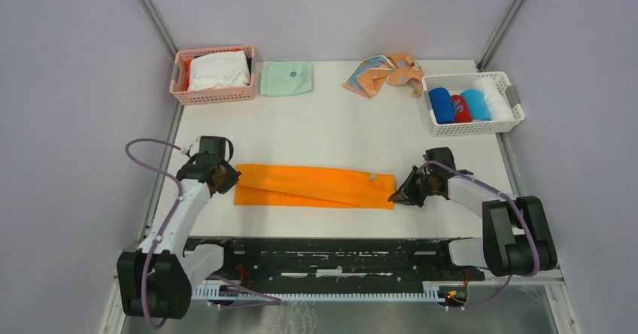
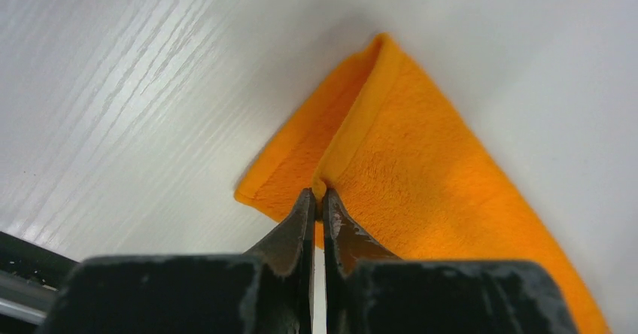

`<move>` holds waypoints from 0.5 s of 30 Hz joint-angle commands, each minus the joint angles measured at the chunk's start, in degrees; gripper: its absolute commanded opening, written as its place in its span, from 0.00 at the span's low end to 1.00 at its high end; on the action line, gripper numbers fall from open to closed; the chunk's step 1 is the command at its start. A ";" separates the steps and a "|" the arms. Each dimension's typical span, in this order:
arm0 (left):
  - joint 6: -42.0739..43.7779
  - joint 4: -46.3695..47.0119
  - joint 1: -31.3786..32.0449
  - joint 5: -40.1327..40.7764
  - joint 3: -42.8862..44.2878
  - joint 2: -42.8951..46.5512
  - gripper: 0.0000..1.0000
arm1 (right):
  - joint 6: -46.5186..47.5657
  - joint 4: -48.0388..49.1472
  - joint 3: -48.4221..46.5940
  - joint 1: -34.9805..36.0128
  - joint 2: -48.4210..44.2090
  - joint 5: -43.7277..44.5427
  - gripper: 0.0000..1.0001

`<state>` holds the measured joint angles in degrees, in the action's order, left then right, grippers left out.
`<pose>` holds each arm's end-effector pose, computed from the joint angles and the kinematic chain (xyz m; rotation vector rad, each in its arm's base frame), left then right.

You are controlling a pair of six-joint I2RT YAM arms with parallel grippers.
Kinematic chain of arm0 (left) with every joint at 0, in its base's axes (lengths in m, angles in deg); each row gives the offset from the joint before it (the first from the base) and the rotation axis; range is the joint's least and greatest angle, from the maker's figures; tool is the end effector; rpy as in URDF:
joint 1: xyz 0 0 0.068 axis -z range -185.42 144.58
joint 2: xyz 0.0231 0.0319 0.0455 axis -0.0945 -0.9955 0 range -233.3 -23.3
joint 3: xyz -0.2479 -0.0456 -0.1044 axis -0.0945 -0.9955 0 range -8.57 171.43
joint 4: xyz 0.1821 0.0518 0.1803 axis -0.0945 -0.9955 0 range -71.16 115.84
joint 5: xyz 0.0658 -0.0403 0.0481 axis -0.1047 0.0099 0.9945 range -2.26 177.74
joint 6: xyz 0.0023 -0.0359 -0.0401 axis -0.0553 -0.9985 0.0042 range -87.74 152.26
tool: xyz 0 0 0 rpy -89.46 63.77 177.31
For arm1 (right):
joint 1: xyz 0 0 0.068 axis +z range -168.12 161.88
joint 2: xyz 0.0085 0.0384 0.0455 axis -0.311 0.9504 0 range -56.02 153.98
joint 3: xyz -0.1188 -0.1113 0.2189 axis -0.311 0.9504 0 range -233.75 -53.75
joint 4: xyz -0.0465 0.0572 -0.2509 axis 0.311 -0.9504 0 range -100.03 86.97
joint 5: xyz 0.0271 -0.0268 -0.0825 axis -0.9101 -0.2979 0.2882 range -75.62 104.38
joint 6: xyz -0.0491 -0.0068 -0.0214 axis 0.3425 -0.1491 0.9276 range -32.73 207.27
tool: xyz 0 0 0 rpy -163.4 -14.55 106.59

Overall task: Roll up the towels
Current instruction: Fold the towel at the center of the board.

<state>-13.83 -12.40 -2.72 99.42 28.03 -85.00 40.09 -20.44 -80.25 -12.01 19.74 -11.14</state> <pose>0.1912 -0.0018 0.1992 -1.0336 2.4254 -0.0125 0.1997 0.0367 0.1253 0.8776 2.7236 0.8429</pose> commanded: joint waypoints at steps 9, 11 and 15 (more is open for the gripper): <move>-7.80 -4.60 -0.07 -3.66 -3.60 11.70 0.03 | 1.89 -3.01 -1.27 -0.06 1.31 9.64 0.10; -9.48 -4.56 -0.06 -2.44 -5.21 10.41 0.03 | 2.19 -3.71 -1.80 -0.05 1.08 9.61 0.10; -13.10 -4.52 -0.07 -0.01 -8.15 9.96 0.03 | 2.23 -4.48 -2.07 -0.05 0.20 10.43 0.11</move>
<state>-20.65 -16.64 -2.72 96.69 21.60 -75.31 40.42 -22.25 -81.74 -11.84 19.83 -8.80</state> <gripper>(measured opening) 0.088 0.107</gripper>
